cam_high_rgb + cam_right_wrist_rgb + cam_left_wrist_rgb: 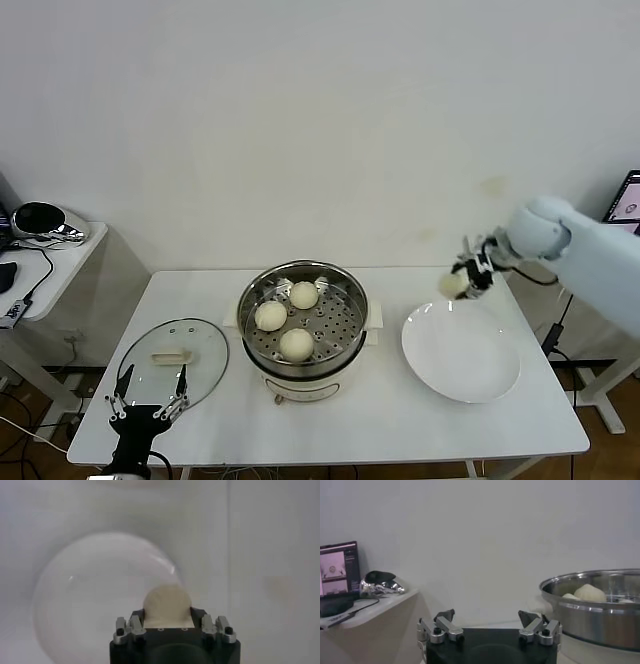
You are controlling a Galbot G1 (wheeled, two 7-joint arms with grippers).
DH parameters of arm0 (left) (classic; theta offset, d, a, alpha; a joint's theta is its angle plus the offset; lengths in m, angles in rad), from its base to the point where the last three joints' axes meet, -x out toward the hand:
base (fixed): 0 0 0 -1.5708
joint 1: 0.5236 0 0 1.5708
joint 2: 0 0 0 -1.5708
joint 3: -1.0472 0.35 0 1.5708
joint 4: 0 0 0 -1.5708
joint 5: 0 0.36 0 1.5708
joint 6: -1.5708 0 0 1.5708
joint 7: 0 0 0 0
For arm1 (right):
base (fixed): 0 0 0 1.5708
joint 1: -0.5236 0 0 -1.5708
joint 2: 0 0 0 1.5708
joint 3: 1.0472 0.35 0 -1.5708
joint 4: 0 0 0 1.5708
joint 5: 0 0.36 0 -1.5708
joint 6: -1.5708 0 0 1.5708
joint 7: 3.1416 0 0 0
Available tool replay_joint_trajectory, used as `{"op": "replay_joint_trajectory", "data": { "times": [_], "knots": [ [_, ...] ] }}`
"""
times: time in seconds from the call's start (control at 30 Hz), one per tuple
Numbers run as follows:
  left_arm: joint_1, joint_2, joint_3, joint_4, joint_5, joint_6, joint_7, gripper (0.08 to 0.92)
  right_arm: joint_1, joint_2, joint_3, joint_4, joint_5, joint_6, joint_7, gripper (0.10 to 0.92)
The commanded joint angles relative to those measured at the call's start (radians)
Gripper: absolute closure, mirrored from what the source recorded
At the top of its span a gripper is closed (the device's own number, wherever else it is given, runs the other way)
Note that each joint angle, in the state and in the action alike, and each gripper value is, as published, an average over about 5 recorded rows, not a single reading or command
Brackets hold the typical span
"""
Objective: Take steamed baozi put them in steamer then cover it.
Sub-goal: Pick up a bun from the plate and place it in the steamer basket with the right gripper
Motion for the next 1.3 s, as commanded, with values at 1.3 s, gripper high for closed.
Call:
{"op": "replay_joint_trajectory", "data": {
  "times": [1.3],
  "knots": [
    [-0.003, -0.011, -0.017, 0.007, -0.009, -0.005, -0.005, 0.177, 0.129, 0.568, -0.367, -0.054, 0.473, -0.355, 0.293, 0.423]
  ]
}}
